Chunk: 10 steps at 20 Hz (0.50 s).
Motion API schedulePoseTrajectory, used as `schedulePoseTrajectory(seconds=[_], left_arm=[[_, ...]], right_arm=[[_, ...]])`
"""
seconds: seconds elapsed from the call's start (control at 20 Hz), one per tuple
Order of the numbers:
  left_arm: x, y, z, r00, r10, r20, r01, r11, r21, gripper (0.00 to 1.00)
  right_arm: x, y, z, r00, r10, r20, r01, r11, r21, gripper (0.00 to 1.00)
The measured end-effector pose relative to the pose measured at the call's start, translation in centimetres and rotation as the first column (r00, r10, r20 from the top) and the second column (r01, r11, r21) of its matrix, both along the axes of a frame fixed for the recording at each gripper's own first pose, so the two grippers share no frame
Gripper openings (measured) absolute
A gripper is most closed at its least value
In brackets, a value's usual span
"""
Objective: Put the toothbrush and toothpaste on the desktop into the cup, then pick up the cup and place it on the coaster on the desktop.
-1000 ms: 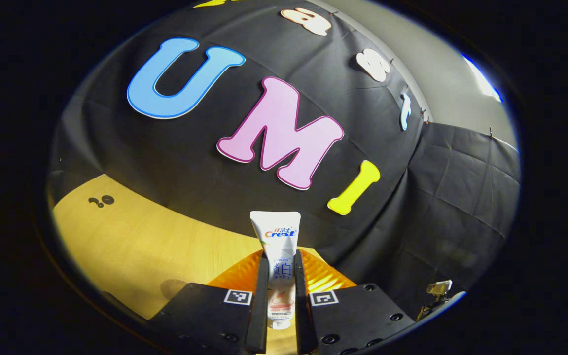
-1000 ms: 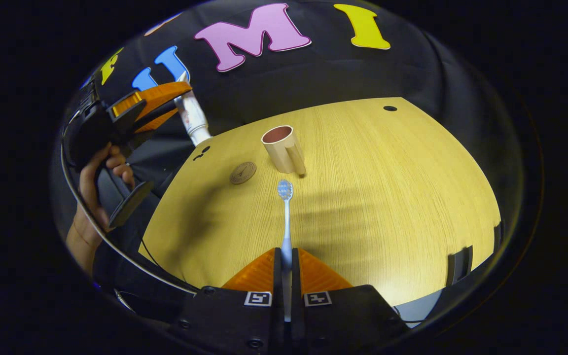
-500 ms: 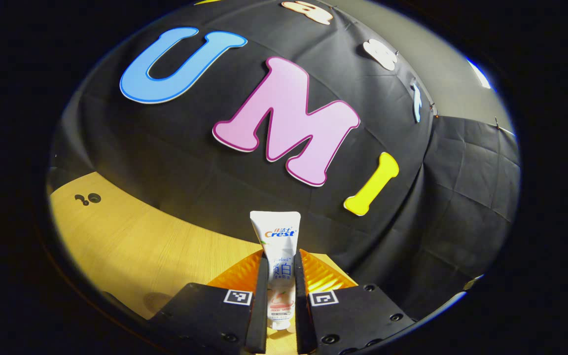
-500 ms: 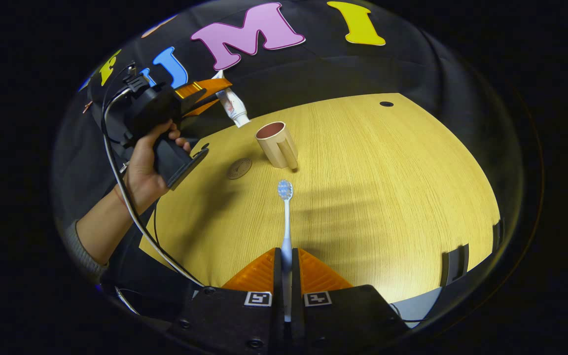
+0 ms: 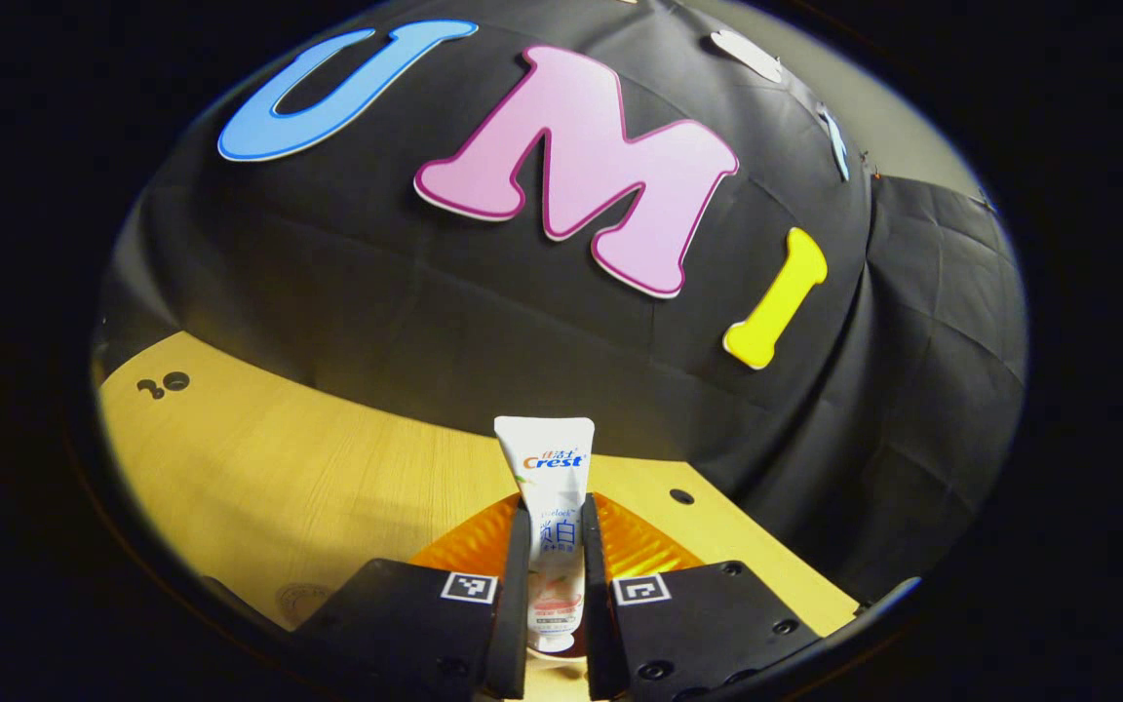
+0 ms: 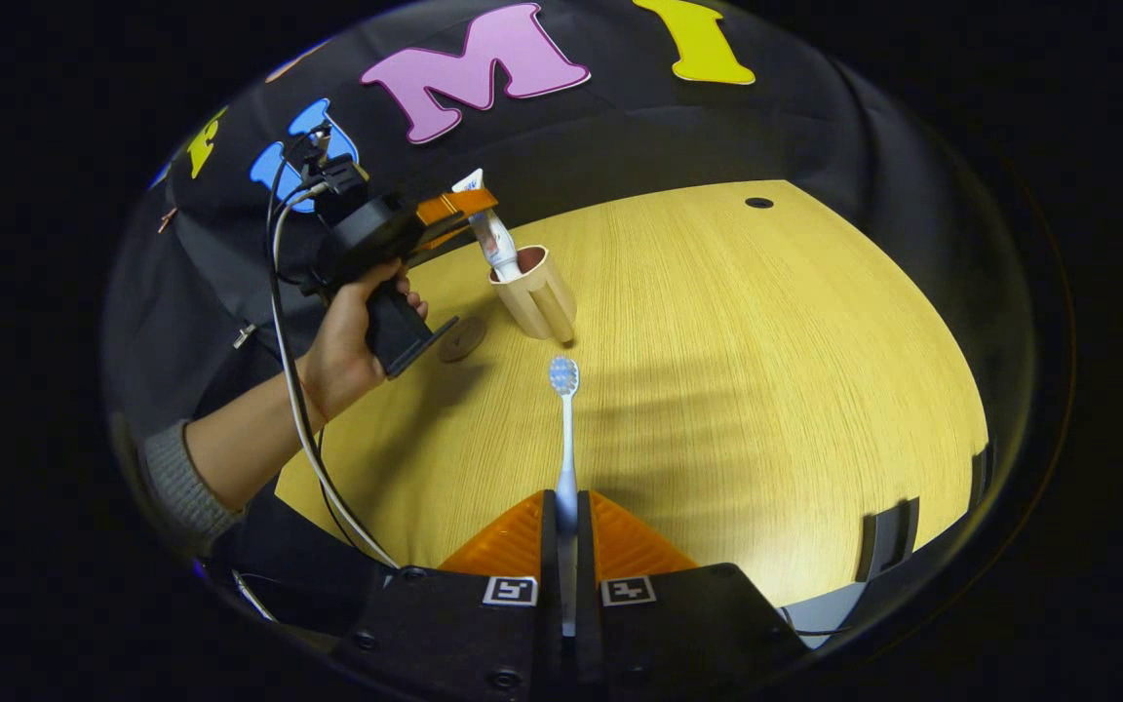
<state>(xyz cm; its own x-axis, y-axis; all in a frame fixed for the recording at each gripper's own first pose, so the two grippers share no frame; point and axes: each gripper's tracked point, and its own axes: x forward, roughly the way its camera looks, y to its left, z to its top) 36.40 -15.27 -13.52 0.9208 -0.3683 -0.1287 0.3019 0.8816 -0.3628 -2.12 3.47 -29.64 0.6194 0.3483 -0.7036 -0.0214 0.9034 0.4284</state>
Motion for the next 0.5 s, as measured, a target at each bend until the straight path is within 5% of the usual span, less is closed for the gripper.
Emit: schedulePoseTrajectory(seconds=[0.5], left_arm=[[-2.1,-1.9,-4.5,0.992,-0.056,-0.113,0.062,0.997,0.054,0.37]], right_arm=[[1.6,0.6,-0.2,1.0,0.01,-0.004,-0.01,1.0,0.014,0.09]])
